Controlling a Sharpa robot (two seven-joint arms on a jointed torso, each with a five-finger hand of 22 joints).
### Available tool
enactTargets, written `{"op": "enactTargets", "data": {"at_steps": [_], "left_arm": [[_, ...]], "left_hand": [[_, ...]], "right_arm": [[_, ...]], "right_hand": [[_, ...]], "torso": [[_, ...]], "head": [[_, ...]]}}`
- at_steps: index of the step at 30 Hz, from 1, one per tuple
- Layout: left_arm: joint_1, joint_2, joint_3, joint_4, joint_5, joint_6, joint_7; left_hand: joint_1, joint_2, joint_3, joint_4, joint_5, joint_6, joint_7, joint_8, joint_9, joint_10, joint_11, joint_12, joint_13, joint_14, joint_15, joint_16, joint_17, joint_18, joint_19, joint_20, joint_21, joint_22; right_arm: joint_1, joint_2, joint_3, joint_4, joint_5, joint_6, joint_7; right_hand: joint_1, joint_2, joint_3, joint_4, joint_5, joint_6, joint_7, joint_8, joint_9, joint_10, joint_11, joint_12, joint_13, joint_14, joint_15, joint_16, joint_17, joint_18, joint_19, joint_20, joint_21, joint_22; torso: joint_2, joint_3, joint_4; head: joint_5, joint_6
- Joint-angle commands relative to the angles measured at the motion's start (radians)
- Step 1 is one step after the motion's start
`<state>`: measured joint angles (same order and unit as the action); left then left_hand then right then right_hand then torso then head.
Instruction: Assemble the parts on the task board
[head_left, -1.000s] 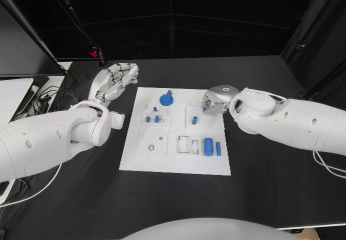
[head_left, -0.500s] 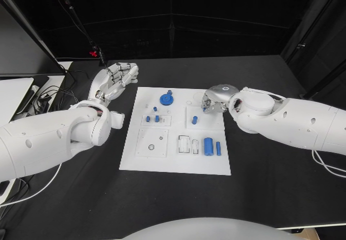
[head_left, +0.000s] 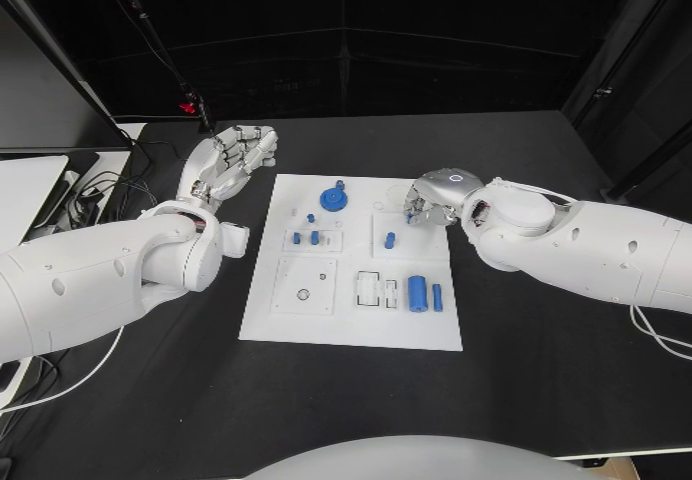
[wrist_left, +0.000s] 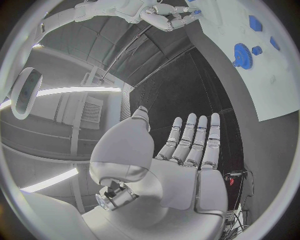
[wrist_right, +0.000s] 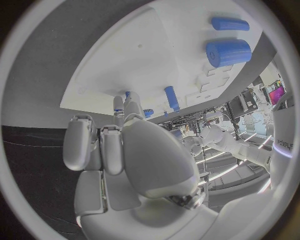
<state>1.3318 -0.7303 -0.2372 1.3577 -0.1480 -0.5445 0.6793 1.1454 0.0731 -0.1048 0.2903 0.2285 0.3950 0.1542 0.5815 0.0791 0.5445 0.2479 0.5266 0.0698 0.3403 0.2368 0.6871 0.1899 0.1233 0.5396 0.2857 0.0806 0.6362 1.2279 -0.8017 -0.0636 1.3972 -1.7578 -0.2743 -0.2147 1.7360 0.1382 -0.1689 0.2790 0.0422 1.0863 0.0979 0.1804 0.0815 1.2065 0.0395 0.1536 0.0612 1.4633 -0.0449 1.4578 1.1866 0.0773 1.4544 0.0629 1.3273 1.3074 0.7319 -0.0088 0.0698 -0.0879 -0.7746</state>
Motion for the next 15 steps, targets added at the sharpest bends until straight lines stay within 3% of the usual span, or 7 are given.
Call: {"op": "enactTargets", "data": {"at_steps": [1,15], "left_arm": [[0.002,-0.001,0.001,-0.001,0.002,0.006,0.115],[0.001,0.0,0.001,-0.005,0.002,0.007,0.115]], "left_hand": [[0.005,0.001,-0.008,0.0,0.006,-0.005,0.132,0.005,-0.001,-0.002,-0.006,0.004,-0.001,0.006,-0.004,0.006,-0.001,-0.003,0.007,0.003,0.005,-0.001],[0.01,0.004,-0.011,0.001,0.012,-0.005,0.132,0.007,-0.002,-0.003,-0.006,0.008,-0.002,0.005,-0.004,0.01,-0.006,-0.003,0.008,0.003,0.005,-0.003]], "right_arm": [[0.002,-0.006,0.001,0.009,0.002,-0.081,0.02],[0.002,-0.048,0.002,0.053,0.007,-0.168,0.044]], "right_hand": [[0.007,0.0,0.006,0.001,0.005,0.01,0.002,0.006,0.001,0.009,0.003,-0.008,-0.001,0.044,-0.002,-0.004,0.001,-0.013,0.001,-0.005,0.005,0.105],[0.011,0.001,0.012,0.002,0.005,0.015,0.004,0.003,0.0,0.019,0.005,-0.022,-0.001,0.045,0.007,-0.004,0.003,-0.015,0.003,0.001,0.009,0.108]], "torso": [[0.0,-0.0003,-0.0009],[-0.001,-0.0009,0.0]], "head": [[0.0,0.002],[0.0,0.003]]}}
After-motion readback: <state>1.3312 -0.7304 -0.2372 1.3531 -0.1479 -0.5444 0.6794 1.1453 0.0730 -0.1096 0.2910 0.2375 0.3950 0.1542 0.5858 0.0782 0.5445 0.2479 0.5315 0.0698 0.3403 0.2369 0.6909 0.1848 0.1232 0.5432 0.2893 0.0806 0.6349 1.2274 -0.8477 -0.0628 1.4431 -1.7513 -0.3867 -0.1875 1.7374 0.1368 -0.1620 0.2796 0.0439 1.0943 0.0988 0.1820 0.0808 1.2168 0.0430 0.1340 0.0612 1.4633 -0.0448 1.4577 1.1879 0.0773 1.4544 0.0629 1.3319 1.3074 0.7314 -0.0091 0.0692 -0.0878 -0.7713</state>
